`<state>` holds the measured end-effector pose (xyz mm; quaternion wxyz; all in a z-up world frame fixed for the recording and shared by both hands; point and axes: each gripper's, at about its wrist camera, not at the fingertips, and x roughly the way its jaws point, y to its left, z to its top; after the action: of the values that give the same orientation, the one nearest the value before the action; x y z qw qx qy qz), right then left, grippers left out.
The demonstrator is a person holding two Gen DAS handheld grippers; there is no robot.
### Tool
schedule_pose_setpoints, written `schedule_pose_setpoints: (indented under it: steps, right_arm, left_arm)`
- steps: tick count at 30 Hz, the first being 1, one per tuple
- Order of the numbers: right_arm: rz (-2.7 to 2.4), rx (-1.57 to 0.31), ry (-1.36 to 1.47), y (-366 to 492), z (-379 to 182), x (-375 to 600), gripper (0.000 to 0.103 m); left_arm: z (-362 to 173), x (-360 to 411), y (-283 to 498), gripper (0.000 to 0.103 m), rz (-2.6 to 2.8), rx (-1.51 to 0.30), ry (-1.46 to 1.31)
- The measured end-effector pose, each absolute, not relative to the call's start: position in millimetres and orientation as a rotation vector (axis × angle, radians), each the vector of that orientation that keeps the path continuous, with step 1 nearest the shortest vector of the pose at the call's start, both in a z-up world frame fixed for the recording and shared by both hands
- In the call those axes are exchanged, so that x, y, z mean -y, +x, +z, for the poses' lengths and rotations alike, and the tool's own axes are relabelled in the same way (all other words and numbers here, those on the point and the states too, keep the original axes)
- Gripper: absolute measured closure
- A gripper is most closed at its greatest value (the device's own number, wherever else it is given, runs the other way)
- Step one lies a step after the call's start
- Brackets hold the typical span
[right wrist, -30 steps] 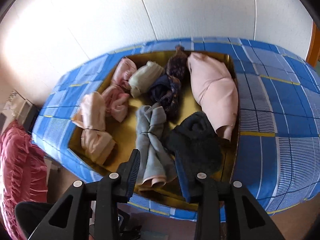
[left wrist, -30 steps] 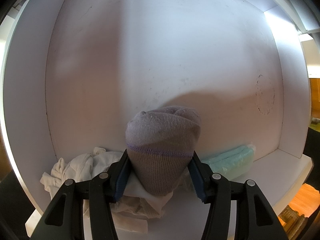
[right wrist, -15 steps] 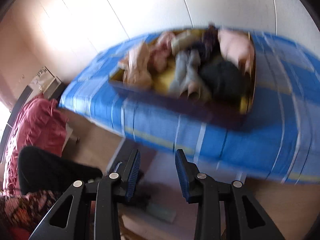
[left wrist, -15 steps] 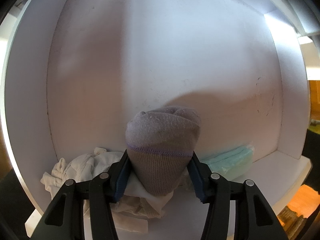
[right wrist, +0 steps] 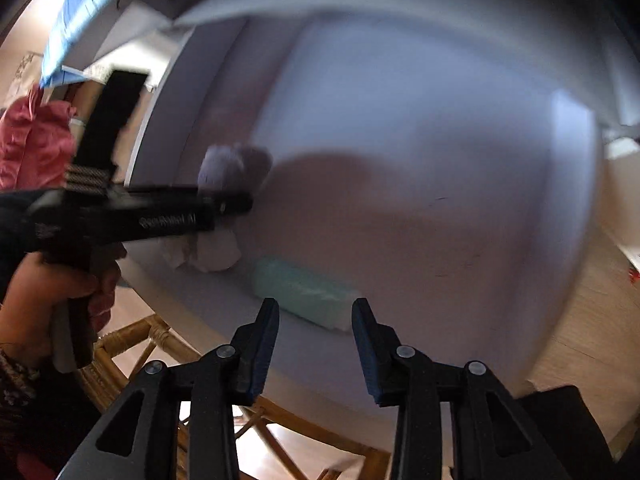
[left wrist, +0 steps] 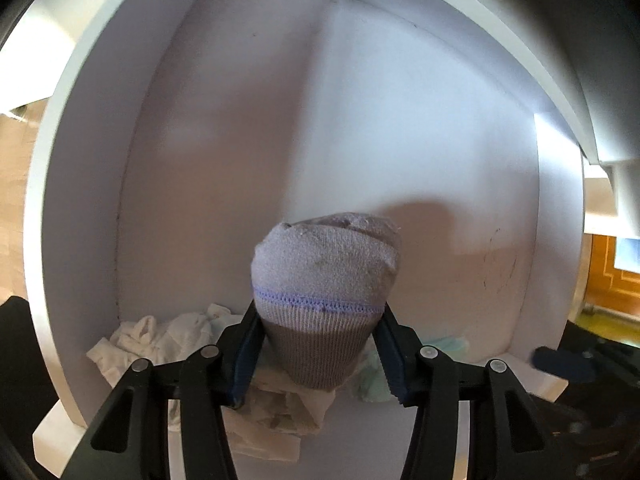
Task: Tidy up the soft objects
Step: 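Move the right gripper back to the shelf toward the mint-green bagged towel, then grasp the mint-green bagged towel with the right gripper while the left carries the grey sock toward the box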
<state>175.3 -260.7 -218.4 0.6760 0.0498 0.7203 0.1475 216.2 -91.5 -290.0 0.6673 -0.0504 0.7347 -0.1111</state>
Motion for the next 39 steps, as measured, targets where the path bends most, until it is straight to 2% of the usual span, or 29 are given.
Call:
schedule_pose_setpoints:
  steps: [5, 10, 16, 20, 24, 31, 37, 39]
  right_arm:
    - [0.427, -1.781, 0.050, 180.2, -259.5, 228.5, 0.062]
    - [0.381, -1.825, -0.087, 169.3, -288.6, 218.2, 0.061]
    - [0.159, -1.647, -0.043, 188.9, -266.3, 258.7, 0.061]
    - [0.274, -1.617, -0.099, 188.8, -249.3, 254.0, 0.061]
    - [0.495, -1.720, -0.169, 183.7, -253.6, 225.1, 0.056]
    - [0.582, -1.863, -0.265, 184.1, -292.5, 196.4, 0.056]
    - [0.458, -1.710, -0.279, 198.3, -277.6, 210.6, 0.051]
    - [0.295, -1.661, -0.186, 212.0, -265.4, 236.6, 0.051]
  left_arm:
    - [-285.8, 81.5, 217.4, 0.050, -0.222, -1.632, -0.148]
    - [-281.6, 69.3, 209.1, 0.050, -0.207, -1.610, -0.176]
    - [-280.6, 71.6, 208.0, 0.050, -0.190, -1.610, -0.170]
    - [-280.1, 83.7, 205.6, 0.050, -0.179, -1.595, -0.171]
    - [-277.2, 87.9, 199.9, 0.050, -0.181, -1.586, -0.153]
    - [-271.1, 83.3, 195.3, 0.050, -0.174, -1.566, -0.160]
    - [-275.2, 84.2, 191.6, 0.050, -0.147, -1.567, -0.160]
    - [-275.4, 87.4, 190.3, 0.050, -0.145, -1.568, -0.152]
